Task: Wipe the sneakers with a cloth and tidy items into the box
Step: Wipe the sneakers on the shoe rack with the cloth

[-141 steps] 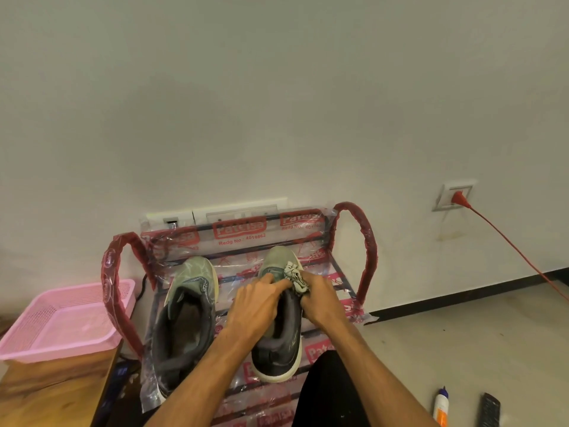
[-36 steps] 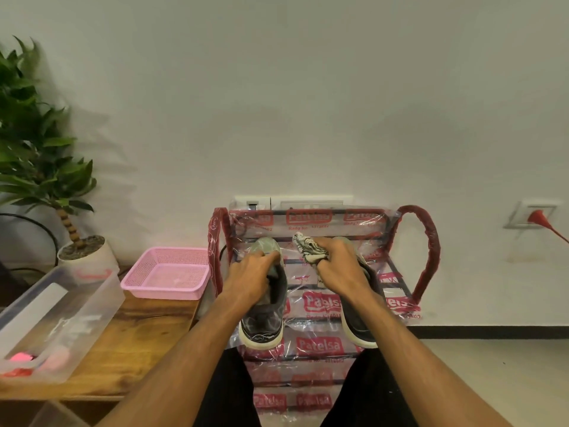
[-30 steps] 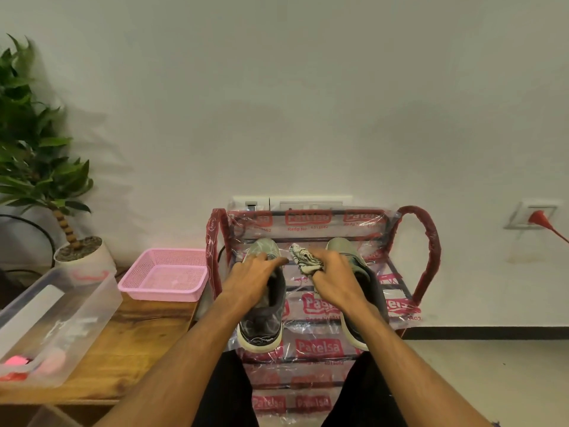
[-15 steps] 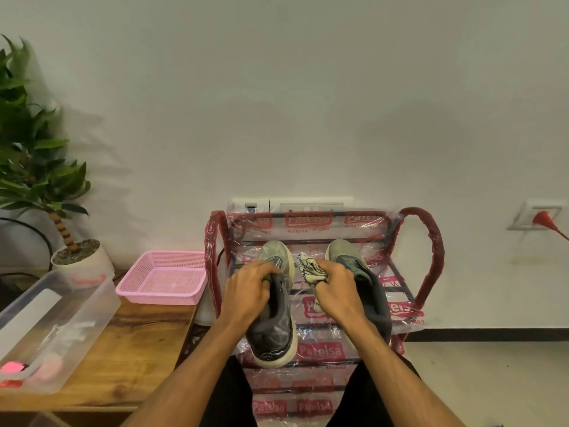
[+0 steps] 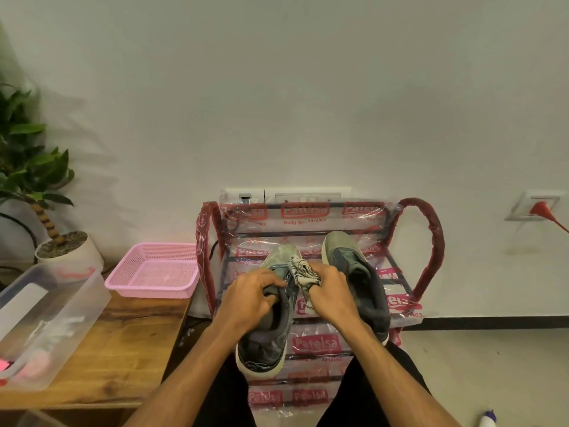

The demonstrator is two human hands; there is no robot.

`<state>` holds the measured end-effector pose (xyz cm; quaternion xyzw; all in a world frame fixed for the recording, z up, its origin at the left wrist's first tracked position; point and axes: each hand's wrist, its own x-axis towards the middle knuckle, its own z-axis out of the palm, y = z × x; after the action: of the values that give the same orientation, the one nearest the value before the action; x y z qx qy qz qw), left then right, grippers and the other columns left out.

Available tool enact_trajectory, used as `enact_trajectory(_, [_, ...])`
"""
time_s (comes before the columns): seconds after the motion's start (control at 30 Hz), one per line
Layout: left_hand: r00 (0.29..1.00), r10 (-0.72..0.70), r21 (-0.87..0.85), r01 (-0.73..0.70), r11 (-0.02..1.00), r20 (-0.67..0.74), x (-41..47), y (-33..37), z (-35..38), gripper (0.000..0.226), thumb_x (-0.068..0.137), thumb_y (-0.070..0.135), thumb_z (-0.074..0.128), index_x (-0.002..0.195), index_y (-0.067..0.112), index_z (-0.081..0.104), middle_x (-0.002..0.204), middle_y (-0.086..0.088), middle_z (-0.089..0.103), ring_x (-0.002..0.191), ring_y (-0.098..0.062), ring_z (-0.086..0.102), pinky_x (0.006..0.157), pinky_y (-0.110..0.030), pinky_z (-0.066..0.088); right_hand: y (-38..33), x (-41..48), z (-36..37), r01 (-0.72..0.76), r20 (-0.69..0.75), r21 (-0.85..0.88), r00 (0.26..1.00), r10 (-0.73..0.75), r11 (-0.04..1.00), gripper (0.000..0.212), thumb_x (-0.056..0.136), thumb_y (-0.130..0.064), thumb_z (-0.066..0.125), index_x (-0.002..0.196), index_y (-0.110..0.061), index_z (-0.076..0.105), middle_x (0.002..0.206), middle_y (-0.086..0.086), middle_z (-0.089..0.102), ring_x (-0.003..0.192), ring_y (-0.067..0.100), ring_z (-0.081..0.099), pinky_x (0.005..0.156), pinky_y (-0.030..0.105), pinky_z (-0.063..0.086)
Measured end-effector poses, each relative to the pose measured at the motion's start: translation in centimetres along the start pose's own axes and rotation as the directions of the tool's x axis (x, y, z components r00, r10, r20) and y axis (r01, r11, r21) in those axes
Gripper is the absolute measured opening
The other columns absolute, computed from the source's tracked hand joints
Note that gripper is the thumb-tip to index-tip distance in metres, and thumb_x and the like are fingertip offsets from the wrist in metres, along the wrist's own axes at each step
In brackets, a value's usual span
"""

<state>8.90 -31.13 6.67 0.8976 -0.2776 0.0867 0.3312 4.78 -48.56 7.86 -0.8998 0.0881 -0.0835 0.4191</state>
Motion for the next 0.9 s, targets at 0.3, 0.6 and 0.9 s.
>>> enact_trajectory(0.3, [0.999, 0.020, -0.031, -0.022, 0.999, -0.048, -0.6, -0.3, 0.9, 0.020, 0.074, 0.004, 0.075, 0.086, 0.020, 0.072, 0.089, 0.010, 0.072, 0.084, -0.007, 0.065, 0.079, -0.034, 0.054, -0.3, -2.3, 1.1, 0.231, 0.116, -0.322, 0.972, -0.203, 0.918, 0.072, 0.083, 0.007, 0.050, 0.145, -0.031, 0.045, 0.155, -0.012, 0.036, 0.140, 0.014, 0.035, 0.108, 0.031, 0.036])
enact_trajectory(0.6, [0.993, 0.077, 0.053, -0.072, 0.996, -0.092, -0.6, -1.0, 1.5, 0.019, 0.073, 0.002, 0.074, 0.079, 0.017, 0.065, 0.083, 0.007, 0.069, 0.079, -0.013, 0.064, 0.070, -0.037, 0.054, -0.7, -1.7, 1.1, 0.184, 0.104, -0.280, 0.981, -0.161, 0.942, 0.045, 0.082, -0.001, 0.050, 0.113, -0.029, 0.066, 0.104, 0.000, 0.071, 0.097, 0.029, 0.062, 0.073, 0.036, 0.050])
enact_trajectory(0.9, [0.975, 0.189, 0.127, -0.175, 0.976, -0.113, -0.6, -1.4, 1.8, 0.026, 0.068, 0.000, 0.077, 0.085, 0.017, 0.066, 0.089, 0.007, 0.069, 0.083, -0.012, 0.065, 0.068, -0.033, 0.056, -1.2, -0.4, 1.1, 0.287, 0.197, -0.480, 0.956, -0.217, 0.829, 0.050, 0.087, 0.002, 0.053, 0.131, -0.022, 0.056, 0.132, 0.002, 0.058, 0.122, 0.027, 0.053, 0.093, 0.038, 0.046])
